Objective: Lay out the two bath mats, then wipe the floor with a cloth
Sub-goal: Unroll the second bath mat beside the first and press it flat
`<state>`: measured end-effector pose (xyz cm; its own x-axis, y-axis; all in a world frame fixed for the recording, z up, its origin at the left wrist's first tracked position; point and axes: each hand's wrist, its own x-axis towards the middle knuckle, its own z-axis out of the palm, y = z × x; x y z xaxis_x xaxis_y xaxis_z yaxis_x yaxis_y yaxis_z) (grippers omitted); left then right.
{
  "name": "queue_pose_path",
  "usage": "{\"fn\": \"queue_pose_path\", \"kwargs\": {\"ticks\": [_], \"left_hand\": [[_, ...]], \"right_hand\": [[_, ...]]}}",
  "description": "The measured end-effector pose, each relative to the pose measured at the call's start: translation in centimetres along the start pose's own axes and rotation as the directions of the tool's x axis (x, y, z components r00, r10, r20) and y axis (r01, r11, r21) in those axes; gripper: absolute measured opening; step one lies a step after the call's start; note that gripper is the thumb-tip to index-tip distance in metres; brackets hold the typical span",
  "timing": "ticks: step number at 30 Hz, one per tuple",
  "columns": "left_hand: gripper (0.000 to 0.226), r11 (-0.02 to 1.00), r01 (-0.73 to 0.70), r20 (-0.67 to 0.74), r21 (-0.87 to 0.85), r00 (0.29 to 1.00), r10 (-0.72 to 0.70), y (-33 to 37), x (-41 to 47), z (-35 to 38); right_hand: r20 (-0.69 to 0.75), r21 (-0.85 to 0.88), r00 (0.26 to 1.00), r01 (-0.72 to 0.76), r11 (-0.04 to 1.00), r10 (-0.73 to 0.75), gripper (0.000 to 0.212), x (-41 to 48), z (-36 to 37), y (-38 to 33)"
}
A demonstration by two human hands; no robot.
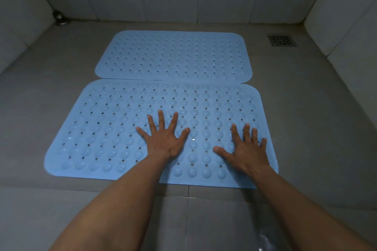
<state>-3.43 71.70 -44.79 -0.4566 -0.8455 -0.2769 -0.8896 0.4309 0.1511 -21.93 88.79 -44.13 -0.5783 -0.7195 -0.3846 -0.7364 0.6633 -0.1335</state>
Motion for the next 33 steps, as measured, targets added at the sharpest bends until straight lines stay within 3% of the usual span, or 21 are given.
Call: {"fn": "queue_pose_path", "kwargs": {"ticks": [9, 19, 33], "left_hand": [[0.080, 1.000, -0.016, 0.041, 0.003, 0.999, 0.016, -1.3, 0.2, -0.8], [0.088, 1.000, -0.016, -0.023, -0.002, 1.000, 0.016, -3.5, 0.2, -0.5], [0.089, 1.000, -0.011, -0.019, 0.015, 1.000, 0.012, -3.4, 0.3, -0.7]], "right_hand": [[-0.006, -0.005, 1.000, 0.001, 1.000, -0.001, 0.114, -0.1, -0.2, -1.3], [0.004, -0.002, 1.000, -0.004, 1.000, 0.004, 0.114, 0.0, -0.3, -1.4], [0.012, 0.033, 1.000, 0.002, 0.999, -0.003, 0.102, -0.1, -0.6, -1.6]]}}
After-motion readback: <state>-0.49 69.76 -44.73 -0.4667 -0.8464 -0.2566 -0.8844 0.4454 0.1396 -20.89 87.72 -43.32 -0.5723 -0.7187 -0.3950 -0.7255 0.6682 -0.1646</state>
